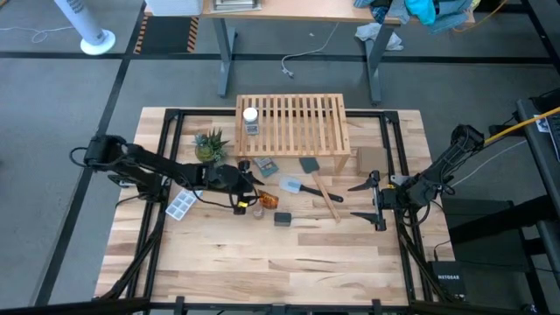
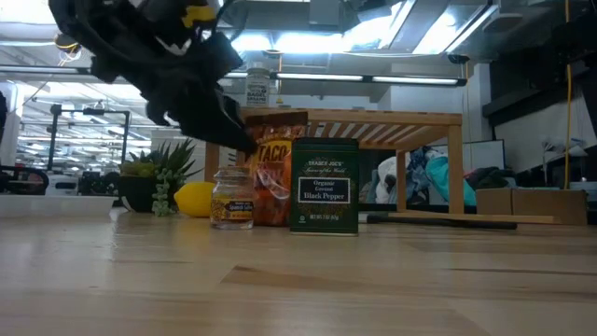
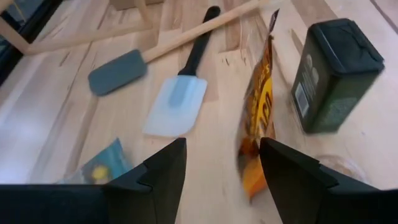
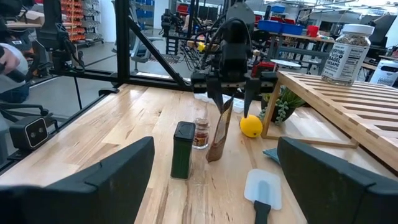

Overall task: Shelf spices
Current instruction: Put the orange seasoning bag on the shelf

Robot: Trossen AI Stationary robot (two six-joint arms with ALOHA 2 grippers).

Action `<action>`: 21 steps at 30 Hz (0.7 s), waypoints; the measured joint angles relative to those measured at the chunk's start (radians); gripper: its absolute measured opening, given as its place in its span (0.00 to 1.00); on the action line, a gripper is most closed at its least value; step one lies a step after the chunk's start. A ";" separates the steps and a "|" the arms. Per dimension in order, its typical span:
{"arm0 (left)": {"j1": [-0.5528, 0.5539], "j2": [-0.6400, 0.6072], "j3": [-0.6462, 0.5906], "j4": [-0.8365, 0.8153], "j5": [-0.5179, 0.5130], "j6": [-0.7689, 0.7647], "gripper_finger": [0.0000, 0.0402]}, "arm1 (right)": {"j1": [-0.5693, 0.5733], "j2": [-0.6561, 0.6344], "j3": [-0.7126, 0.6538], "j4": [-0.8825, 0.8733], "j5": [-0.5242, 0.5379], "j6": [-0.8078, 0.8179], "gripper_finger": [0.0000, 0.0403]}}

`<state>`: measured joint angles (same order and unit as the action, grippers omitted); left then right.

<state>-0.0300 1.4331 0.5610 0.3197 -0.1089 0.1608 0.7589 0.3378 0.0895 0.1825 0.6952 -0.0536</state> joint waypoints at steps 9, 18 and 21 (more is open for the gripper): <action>-0.001 0.133 0.000 0.195 0.070 0.003 0.49 | 0.000 0.000 0.000 0.000 0.000 0.000 0.86; -0.020 0.147 0.000 0.195 0.080 0.012 0.23 | 0.000 0.000 0.000 -0.002 0.000 0.000 0.86; -0.037 0.147 0.000 0.195 0.082 0.038 0.08 | 0.000 0.000 0.000 -0.002 0.000 0.000 0.86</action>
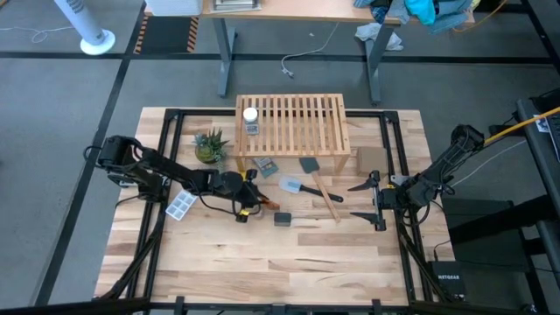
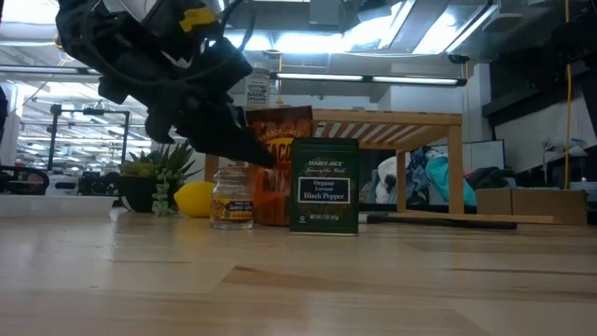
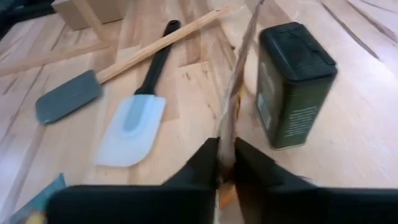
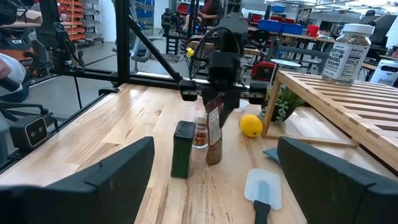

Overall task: Shelf spices
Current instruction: Put the orange seasoning bag on the shelf

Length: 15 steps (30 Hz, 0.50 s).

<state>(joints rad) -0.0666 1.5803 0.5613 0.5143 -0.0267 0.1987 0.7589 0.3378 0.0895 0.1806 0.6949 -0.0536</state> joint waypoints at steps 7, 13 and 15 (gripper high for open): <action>-0.023 0.000 0.000 0.017 -0.018 0.012 0.04 | 0.000 0.000 0.000 0.000 0.000 0.000 0.86; -0.027 -0.011 0.003 0.113 -0.052 0.021 0.02 | 0.000 0.000 0.000 0.000 0.000 0.000 0.86; -0.027 -0.025 0.014 0.114 -0.065 0.051 0.01 | 0.000 0.000 0.000 0.000 0.000 0.000 0.86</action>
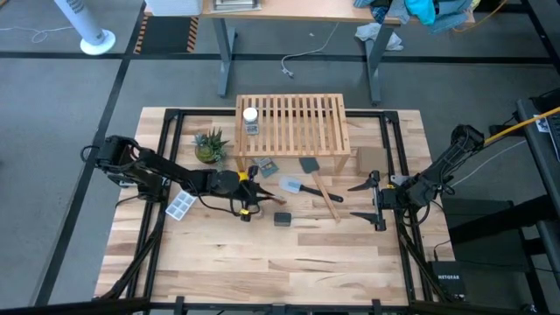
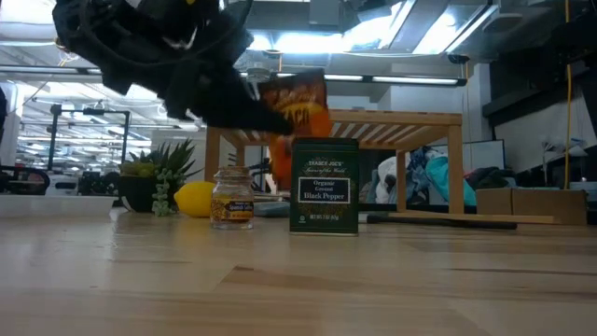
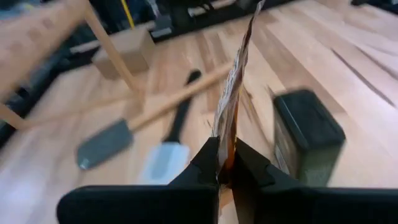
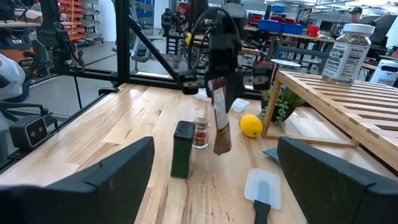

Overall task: Shelf spices
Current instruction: Put the orange seasoning bag on the shelf

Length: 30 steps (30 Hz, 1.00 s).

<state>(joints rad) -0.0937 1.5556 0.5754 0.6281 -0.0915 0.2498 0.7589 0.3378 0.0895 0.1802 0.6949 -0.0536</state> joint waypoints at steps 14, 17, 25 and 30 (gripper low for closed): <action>0.070 -0.187 0.230 -0.294 -0.051 0.102 0.01 | 0.000 0.000 0.000 -0.002 0.000 0.000 0.86; 0.110 -0.214 0.313 -0.426 -0.062 0.101 0.01 | 0.000 0.000 0.000 -0.005 0.000 0.000 0.86; 0.225 -0.225 0.523 -0.680 -0.081 0.074 0.01 | 0.000 0.000 0.000 -0.005 0.000 0.000 0.86; 0.289 -0.225 0.588 -0.795 -0.080 -0.013 0.01 | 0.000 0.000 0.000 -0.005 0.000 0.000 0.86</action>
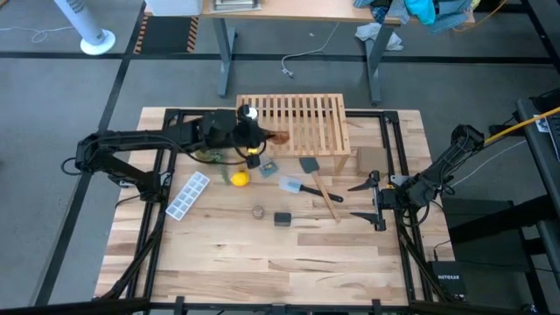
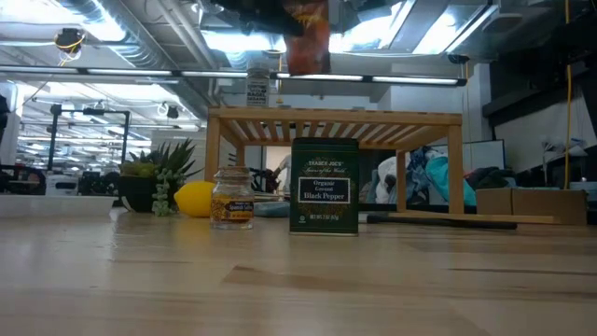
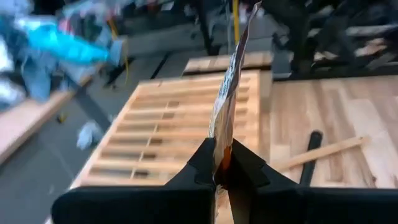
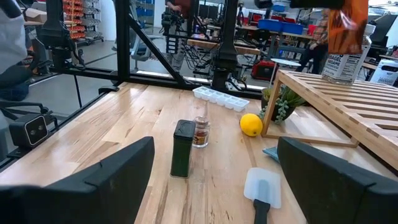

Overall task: Shelf spices
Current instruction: Put the orange seasoning bag on the shelf

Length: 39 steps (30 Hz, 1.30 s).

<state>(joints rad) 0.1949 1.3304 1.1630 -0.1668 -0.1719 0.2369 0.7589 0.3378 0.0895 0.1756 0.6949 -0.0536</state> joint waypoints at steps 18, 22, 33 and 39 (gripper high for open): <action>0.046 0.002 0.004 -0.181 0.000 -0.046 0.01 | 0.000 0.000 0.000 0.000 0.000 0.000 0.86; 0.046 0.006 0.004 -0.180 0.000 -0.046 0.01 | 0.000 0.000 0.000 0.000 0.000 0.000 0.86; 0.046 0.051 0.004 -0.173 0.000 -0.017 0.03 | 0.000 0.000 0.000 -0.001 0.000 0.000 0.86; 0.046 0.053 0.004 -0.146 0.000 -0.007 0.04 | 0.000 0.000 0.000 -0.001 0.000 0.000 0.86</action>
<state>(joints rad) 0.2413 1.3834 1.1671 -0.3124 -0.1717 0.2298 0.7589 0.3378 0.0895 0.1745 0.6951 -0.0536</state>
